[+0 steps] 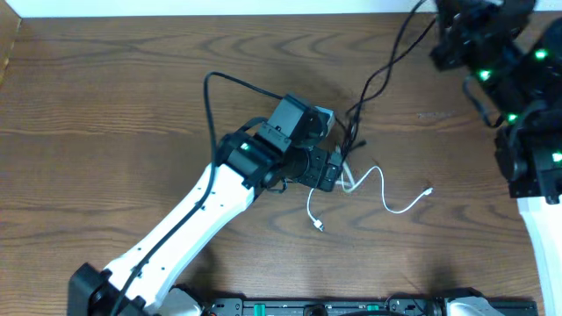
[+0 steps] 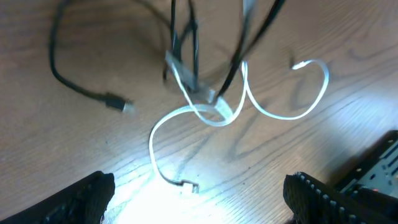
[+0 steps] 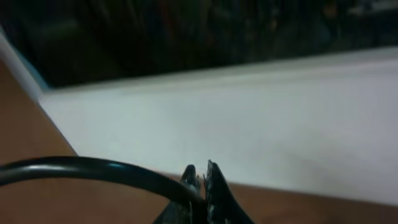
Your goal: Untangle cables
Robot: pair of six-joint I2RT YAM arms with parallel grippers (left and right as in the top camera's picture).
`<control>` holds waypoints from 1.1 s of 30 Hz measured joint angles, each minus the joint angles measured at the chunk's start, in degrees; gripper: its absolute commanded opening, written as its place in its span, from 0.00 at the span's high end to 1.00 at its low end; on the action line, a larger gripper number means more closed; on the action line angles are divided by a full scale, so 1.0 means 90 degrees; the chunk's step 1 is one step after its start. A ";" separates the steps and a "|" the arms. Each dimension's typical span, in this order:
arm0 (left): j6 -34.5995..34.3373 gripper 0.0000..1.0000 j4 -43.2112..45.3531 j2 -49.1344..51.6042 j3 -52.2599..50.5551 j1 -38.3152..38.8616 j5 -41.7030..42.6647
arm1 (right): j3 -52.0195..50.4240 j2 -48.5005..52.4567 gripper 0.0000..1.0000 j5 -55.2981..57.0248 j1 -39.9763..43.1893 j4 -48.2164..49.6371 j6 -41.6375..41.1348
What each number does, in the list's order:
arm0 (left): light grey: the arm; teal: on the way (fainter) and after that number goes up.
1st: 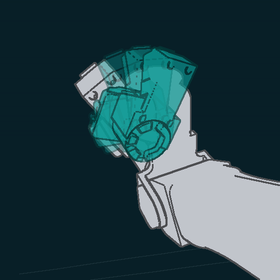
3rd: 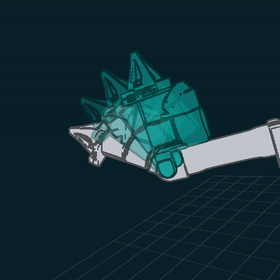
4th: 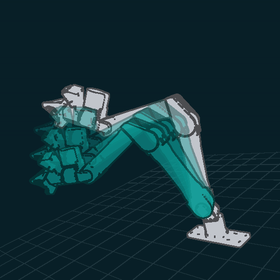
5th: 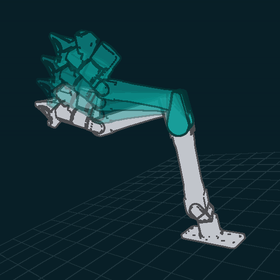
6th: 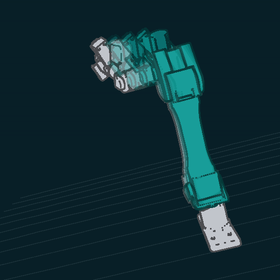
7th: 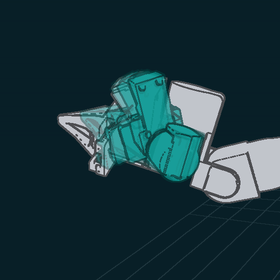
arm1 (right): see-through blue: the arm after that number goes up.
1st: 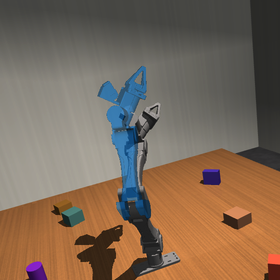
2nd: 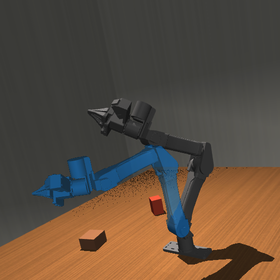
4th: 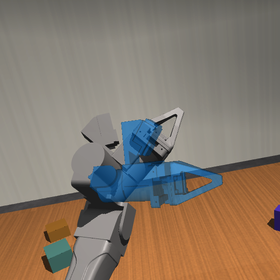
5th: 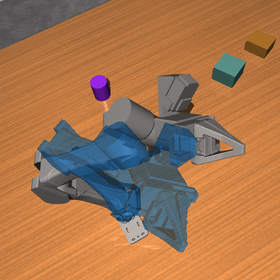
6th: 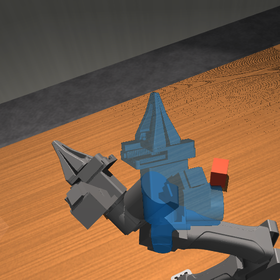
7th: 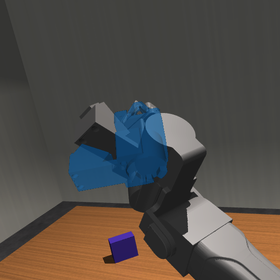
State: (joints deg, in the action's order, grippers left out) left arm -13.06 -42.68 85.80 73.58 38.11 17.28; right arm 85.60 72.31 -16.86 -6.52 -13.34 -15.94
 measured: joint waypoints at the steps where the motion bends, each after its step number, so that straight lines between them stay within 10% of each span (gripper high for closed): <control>1: 0.0000 0.08 0.0058 0.0063 0.0000 0.0000 0.0000 | 0.0000 -0.0012 0.99 -0.0199 0.0097 0.0180 -0.0112; 18: -0.0034 0.08 0.1673 0.0386 0.0000 0.0000 -0.0100 | 0.0000 -0.0204 0.99 -0.2351 0.0250 0.0631 -0.0763; 33: -0.0073 0.08 0.1343 0.0386 0.0000 0.0000 -0.0119 | 0.0007 -0.0204 0.99 -0.1027 0.0248 -0.1353 -0.0318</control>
State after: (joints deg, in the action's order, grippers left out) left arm -13.72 -30.59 89.27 73.58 38.11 16.21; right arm 85.67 70.48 -26.11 -4.29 -25.52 -18.81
